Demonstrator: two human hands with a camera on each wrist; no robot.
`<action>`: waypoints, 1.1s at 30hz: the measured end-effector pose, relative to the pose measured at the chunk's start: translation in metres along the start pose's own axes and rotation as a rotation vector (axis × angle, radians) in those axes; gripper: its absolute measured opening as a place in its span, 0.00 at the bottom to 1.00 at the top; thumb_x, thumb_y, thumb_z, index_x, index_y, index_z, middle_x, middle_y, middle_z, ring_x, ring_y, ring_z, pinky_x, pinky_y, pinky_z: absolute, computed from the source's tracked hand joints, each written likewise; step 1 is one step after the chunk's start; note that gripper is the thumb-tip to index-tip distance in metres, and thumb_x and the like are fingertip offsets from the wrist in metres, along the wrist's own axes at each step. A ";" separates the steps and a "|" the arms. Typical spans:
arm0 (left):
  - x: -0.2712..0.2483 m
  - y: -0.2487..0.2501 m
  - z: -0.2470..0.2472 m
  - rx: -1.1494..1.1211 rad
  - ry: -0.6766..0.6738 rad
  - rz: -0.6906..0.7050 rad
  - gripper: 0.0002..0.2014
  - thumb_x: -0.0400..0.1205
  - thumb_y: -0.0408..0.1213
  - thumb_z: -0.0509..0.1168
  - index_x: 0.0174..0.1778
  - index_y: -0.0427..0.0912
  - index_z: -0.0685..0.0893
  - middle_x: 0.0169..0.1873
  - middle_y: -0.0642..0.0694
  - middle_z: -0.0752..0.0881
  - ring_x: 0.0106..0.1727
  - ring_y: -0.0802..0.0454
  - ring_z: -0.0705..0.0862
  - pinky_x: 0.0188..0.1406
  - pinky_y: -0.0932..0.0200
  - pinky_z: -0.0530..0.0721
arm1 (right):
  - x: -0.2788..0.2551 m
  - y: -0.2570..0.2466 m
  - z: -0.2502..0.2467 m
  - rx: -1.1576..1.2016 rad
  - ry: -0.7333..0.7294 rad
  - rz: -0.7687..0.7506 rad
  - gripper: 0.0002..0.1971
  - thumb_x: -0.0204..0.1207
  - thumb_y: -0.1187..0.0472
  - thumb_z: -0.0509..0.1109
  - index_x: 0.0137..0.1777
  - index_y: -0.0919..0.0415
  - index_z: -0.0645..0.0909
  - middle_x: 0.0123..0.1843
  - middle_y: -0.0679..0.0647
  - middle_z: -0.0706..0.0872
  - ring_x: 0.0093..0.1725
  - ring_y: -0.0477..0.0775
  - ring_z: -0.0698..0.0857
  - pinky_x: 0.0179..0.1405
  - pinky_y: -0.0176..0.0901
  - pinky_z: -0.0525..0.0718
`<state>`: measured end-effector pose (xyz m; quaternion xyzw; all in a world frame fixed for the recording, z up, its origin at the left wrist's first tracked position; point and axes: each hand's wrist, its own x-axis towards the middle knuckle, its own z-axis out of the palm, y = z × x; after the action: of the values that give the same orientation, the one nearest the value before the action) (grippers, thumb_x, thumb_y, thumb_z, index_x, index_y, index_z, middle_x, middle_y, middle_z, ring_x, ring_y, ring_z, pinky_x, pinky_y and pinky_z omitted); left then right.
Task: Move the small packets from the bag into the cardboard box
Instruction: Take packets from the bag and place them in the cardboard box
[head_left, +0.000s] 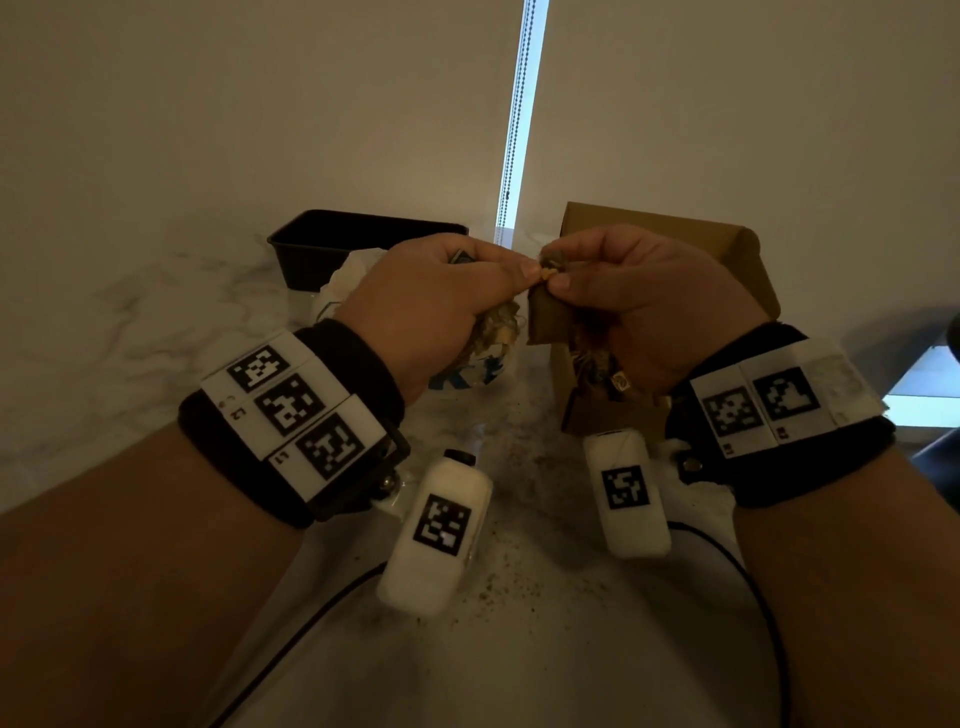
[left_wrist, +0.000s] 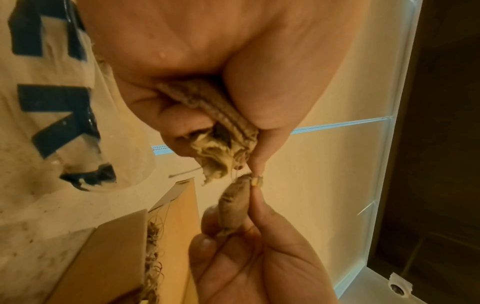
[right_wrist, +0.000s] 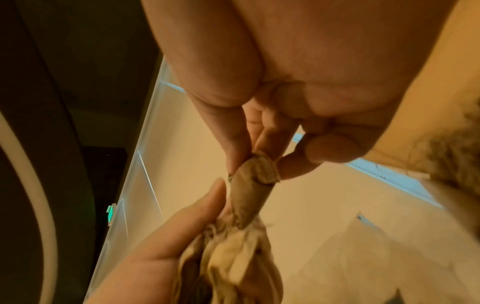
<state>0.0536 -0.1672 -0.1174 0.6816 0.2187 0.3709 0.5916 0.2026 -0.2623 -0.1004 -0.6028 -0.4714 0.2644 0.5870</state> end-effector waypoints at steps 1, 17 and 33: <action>0.001 -0.001 0.000 0.031 0.013 0.009 0.02 0.80 0.41 0.75 0.42 0.50 0.91 0.42 0.47 0.93 0.47 0.49 0.92 0.53 0.49 0.89 | -0.001 -0.005 -0.005 0.022 0.021 0.011 0.08 0.74 0.71 0.72 0.48 0.59 0.86 0.42 0.58 0.91 0.41 0.59 0.90 0.39 0.50 0.86; -0.007 -0.016 0.018 0.300 -0.195 -0.095 0.10 0.77 0.47 0.71 0.48 0.50 0.94 0.44 0.49 0.93 0.52 0.49 0.91 0.61 0.41 0.88 | -0.001 -0.013 -0.032 -0.760 -0.090 0.380 0.09 0.71 0.70 0.76 0.42 0.54 0.85 0.47 0.57 0.89 0.48 0.59 0.90 0.52 0.57 0.90; -0.005 -0.013 0.011 0.039 -0.065 -0.236 0.11 0.80 0.45 0.74 0.47 0.40 0.90 0.26 0.49 0.88 0.25 0.55 0.84 0.18 0.66 0.75 | 0.005 -0.016 -0.007 -1.187 -0.215 0.410 0.09 0.77 0.62 0.73 0.56 0.58 0.87 0.52 0.57 0.90 0.51 0.58 0.89 0.55 0.53 0.89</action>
<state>0.0609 -0.1758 -0.1314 0.6741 0.2852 0.2722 0.6247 0.2068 -0.2629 -0.0828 -0.8736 -0.4689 0.1243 0.0400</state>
